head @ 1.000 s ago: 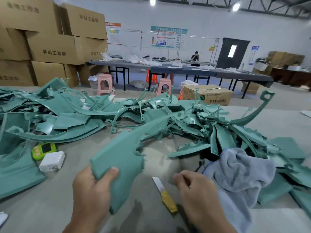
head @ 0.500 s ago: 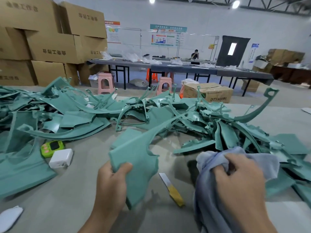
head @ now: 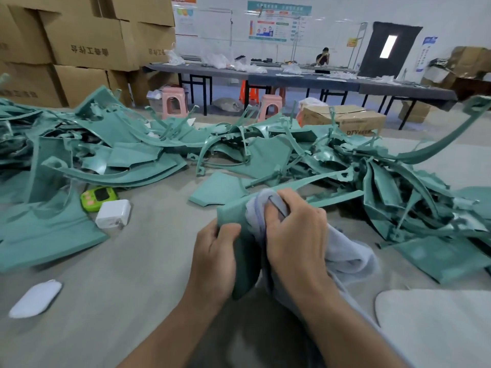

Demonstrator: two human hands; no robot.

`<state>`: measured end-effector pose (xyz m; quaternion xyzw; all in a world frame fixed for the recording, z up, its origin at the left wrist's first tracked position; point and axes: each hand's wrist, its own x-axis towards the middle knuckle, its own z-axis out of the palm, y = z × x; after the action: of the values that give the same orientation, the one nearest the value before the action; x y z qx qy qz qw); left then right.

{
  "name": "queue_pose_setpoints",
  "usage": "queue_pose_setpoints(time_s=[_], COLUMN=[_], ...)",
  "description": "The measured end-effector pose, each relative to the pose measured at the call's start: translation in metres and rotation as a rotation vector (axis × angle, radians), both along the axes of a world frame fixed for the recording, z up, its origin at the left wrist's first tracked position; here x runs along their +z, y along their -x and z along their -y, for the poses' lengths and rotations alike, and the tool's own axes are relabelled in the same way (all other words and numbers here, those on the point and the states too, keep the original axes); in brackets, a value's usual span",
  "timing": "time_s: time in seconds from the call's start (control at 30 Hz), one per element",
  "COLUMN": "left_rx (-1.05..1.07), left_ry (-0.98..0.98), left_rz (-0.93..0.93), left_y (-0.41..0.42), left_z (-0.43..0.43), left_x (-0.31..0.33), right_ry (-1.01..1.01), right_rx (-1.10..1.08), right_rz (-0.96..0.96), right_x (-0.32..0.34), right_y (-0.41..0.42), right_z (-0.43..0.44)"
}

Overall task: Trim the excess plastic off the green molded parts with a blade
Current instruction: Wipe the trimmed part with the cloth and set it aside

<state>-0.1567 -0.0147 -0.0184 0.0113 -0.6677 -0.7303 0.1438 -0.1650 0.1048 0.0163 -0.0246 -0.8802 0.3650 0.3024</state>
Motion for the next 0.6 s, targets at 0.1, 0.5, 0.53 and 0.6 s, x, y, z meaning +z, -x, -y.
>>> queue_pose_setpoints(time_s=[0.1,0.5,0.53,0.6], left_rx=[0.059,0.244,0.242,0.231], left_ry=[0.136,0.118,0.141,0.181], left_rz=[-0.086,-0.08,-0.092,-0.121], left_y=[-0.002,0.003,0.001,-0.003], left_z=[-0.002,0.002,0.001,-0.001], left_x=[-0.005,-0.002,-0.002,-0.002], right_ry=[0.032,-0.272,-0.208,-0.047], right_rx=[-0.05,0.287,0.189,0.049], right_rz=[0.033,0.026,0.075,0.16], right_x=[-0.001,-0.01,-0.007,-0.004], right_y=[0.005,-0.013,-0.006,0.005], right_z=[0.004,0.015,0.013,0.013])
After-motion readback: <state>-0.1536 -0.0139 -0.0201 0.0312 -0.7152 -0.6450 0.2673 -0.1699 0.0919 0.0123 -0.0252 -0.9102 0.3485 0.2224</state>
